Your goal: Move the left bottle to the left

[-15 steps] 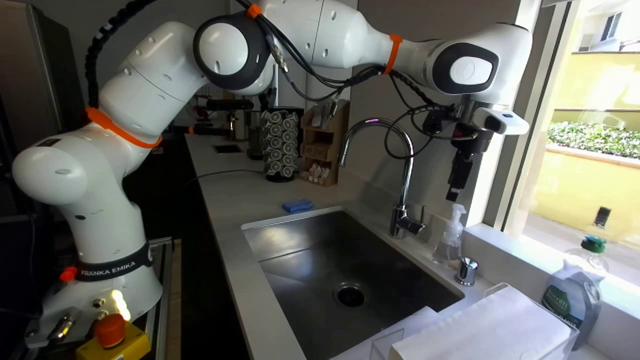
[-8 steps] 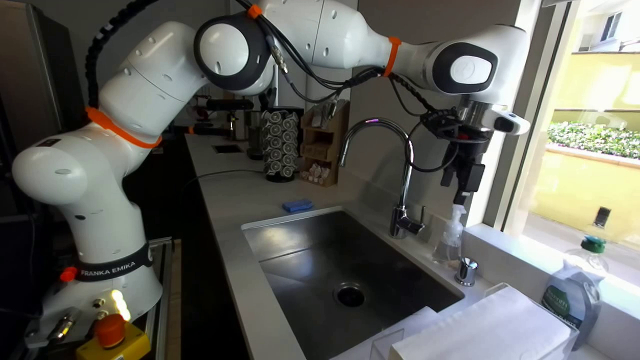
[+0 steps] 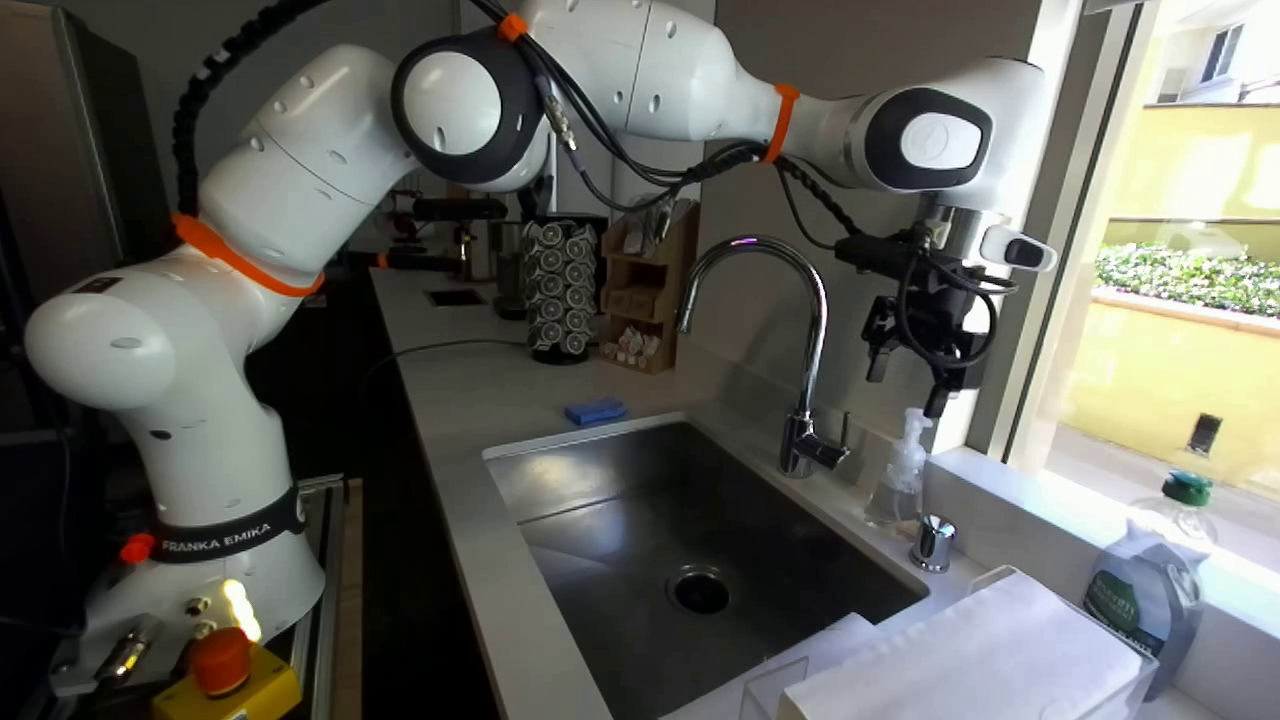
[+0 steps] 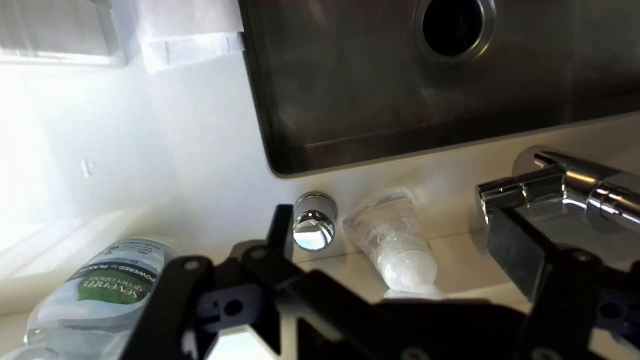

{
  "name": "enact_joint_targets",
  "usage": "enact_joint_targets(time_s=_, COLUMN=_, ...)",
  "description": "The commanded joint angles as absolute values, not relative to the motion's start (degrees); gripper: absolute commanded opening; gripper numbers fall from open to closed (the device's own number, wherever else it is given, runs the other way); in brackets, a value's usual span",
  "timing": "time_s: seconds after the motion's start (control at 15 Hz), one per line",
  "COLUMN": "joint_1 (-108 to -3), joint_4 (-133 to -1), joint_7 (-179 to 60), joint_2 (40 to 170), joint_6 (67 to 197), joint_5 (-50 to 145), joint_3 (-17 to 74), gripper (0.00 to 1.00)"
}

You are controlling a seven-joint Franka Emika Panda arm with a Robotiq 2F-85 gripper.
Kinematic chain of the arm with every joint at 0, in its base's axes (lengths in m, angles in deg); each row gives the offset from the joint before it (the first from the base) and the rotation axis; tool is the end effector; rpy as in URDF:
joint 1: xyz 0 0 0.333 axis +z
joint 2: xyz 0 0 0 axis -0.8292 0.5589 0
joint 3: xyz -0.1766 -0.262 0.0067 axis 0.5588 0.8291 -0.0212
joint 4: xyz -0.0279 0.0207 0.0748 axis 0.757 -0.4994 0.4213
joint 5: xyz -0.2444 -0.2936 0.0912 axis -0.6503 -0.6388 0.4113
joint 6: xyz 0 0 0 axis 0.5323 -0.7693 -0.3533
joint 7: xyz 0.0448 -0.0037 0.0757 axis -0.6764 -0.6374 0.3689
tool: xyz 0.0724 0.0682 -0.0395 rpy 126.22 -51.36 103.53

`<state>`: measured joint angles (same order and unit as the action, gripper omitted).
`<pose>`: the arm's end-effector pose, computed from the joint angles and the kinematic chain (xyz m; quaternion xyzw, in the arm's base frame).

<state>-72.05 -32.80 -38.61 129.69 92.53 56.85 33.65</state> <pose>0.6923 -0.2666 0.4275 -0.9976 0.0619 0.0271 0.0168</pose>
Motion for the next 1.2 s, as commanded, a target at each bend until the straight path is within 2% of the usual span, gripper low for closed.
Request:
enact_joint_targets(time_s=0.0, joint_1=-71.9, joint_4=-32.7, joint_7=-37.1, joint_2=129.9, joint_6=92.5, joint_5=56.4, joint_3=33.6, gripper=1.00)
enact_joint_targets(time_s=0.2, joint_1=-71.7, joint_4=-32.4, joint_7=-35.7, joint_2=130.3, joint_6=92.5, joint_5=56.0, joint_3=33.5, gripper=1.00)
enact_joint_targets(time_s=0.8, joint_1=-71.5, joint_4=-33.2, joint_7=-7.9, joint_2=131.3, joint_6=95.5, joint_5=51.2, joint_3=31.7, gripper=1.00)
enact_joint_targets(time_s=1.13, joint_1=-71.4, joint_4=-33.7, joint_7=4.0, joint_2=132.2, joint_6=104.7, joint_5=49.9, joint_3=31.1, gripper=1.00)
